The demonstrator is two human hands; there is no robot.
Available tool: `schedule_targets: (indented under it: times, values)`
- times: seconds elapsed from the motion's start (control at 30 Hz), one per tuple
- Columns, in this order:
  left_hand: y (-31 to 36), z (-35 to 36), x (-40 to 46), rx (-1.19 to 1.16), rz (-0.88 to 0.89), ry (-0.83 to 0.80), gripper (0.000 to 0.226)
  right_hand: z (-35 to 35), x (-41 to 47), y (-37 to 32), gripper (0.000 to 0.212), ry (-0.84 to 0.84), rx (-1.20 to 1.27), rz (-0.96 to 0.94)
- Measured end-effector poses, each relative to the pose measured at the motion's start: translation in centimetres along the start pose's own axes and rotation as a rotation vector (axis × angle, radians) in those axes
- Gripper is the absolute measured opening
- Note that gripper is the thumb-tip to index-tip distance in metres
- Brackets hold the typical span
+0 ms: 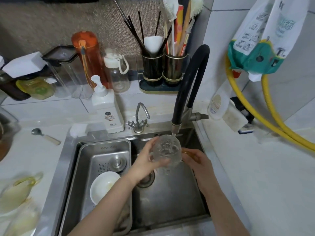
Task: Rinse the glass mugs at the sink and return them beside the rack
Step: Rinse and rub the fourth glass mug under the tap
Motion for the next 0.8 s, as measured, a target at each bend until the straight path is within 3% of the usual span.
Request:
schedule_targets:
  times: [0.13,0.27,0.4,0.6,0.8]
  values:
    - [1.9,2.4,0.4,-0.041,0.044,-0.024,0.064,-2.0,-0.2,1.0,0.011,0.1,0.059,0.006]
    - [0.0,1.9,-1.1,-0.062,0.0,-0.091,0.068,-1.6,-2.1,2.5,0.013,0.105,0.144,0.04]
    - [-1.5,-1.3,-1.0,-0.163,-0.068,-0.023,0.071,1.5,-0.8,1.2,0.012,-0.035,0.007,0.022]
    - [-0.5,1.9,-0.1,-0.209,-0.084,-0.034,0.071,-1.2,0.5,1.1,0.015,0.07,-0.102,-0.007]
    - [-1.6,-0.6,-0.7,-0.109,-0.172,0.078,0.074,1.0,0.6,0.2,0.006,-0.004,-0.208,-0.046]
Point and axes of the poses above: each hand's wrist, its own x-axis towards the middle knuckle, its own z-axis out of the palm, y = z × x, the point moved 4 cm from there along x, towards the middle knuckle, and after that the axes turned 2 degrees about -y, right-handed, at the moved point
